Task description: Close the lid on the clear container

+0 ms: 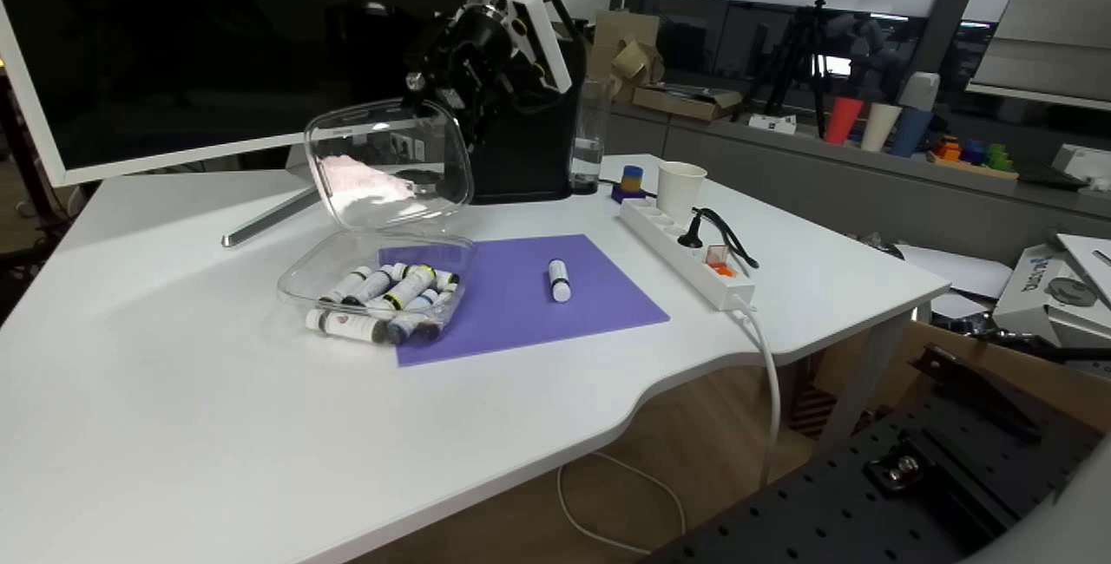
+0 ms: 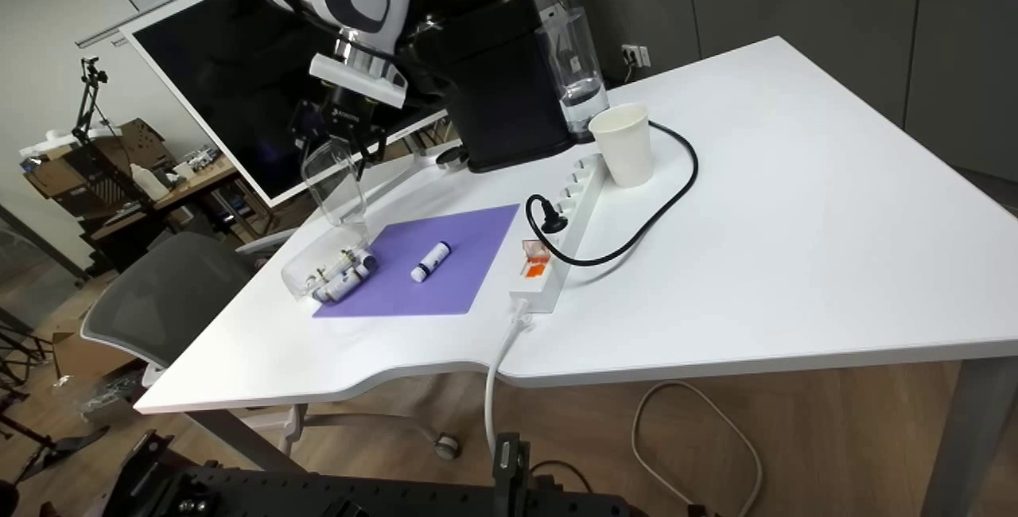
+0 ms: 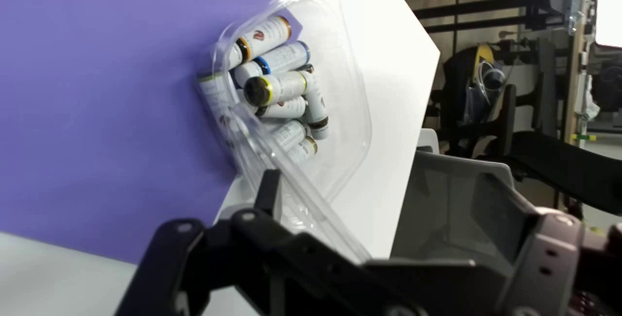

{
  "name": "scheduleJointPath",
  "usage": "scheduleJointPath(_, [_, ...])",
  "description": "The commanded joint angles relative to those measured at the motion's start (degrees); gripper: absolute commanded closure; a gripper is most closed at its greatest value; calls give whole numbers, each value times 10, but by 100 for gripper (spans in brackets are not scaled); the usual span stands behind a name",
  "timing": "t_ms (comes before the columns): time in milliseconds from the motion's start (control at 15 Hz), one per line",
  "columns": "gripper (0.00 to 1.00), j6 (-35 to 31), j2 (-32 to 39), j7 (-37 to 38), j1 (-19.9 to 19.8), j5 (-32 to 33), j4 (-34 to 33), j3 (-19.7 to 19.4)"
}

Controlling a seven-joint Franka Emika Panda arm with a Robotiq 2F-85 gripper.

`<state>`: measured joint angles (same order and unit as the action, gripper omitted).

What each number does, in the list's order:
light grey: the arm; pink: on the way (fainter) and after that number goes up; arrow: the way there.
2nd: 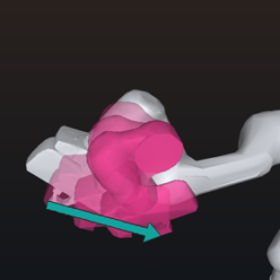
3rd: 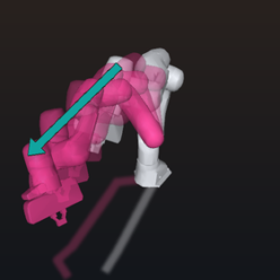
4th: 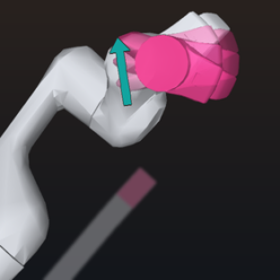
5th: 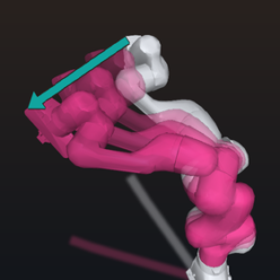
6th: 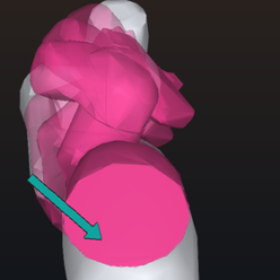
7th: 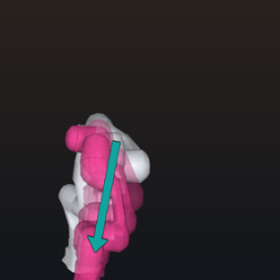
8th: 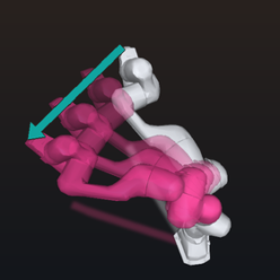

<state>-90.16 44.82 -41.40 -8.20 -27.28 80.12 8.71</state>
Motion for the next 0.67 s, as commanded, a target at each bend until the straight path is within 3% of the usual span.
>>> scheduleJointPath(0, [0, -50, -69, 3, 31, 73, 76, -18])
scheduleJointPath(267, [0, -105, -117, -22, 47, 141, 136, -10])
scheduleJointPath(600, [0, -96, -148, -79, 55, 170, 174, 1])
